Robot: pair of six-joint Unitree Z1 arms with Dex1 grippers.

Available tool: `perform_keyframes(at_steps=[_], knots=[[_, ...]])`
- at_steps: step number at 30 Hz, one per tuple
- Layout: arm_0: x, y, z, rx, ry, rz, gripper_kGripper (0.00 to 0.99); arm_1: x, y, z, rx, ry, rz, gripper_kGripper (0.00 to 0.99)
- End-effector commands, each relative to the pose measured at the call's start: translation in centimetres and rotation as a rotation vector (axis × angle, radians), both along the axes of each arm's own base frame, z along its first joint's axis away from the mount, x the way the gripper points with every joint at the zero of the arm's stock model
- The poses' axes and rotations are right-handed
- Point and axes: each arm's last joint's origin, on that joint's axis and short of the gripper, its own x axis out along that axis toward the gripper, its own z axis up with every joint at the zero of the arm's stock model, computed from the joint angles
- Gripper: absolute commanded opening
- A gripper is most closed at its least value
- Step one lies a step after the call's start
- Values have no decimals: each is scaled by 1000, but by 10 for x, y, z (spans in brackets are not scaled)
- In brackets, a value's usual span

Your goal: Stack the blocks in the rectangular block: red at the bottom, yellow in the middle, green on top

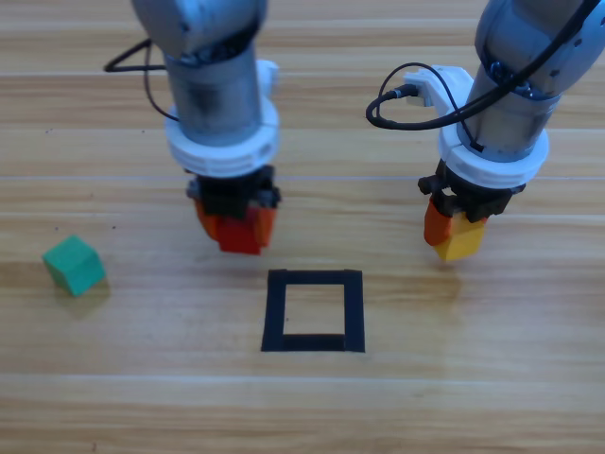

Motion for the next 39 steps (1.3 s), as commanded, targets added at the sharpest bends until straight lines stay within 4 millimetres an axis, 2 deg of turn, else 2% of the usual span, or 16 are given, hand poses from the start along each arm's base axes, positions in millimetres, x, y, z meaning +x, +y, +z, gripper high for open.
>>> perform_keyframes(at_steps=[1, 5, 12, 18, 29, 39], knots=[[-45, -51, -17, -7, 46, -168, 0, -13, 0, 18, 45, -16, 13, 190], [-47, -56, -16, -10, 35, -65, 0, -13, 0, 18, 45, -16, 13, 190], [-38, -67, -38, 7, 20, 108, 0, -12, 0, 18, 45, -16, 13, 190], [-43, -72, -48, 19, 13, 200, 0, -13, 0, 17, 43, -14, 13, 192], [-47, -81, -53, -20, 23, 141, 0, -13, 0, 16, 42, -13, 14, 195], [-53, -74, -61, -18, 24, 124, 0, -13, 0, 16, 44, -15, 13, 196]])
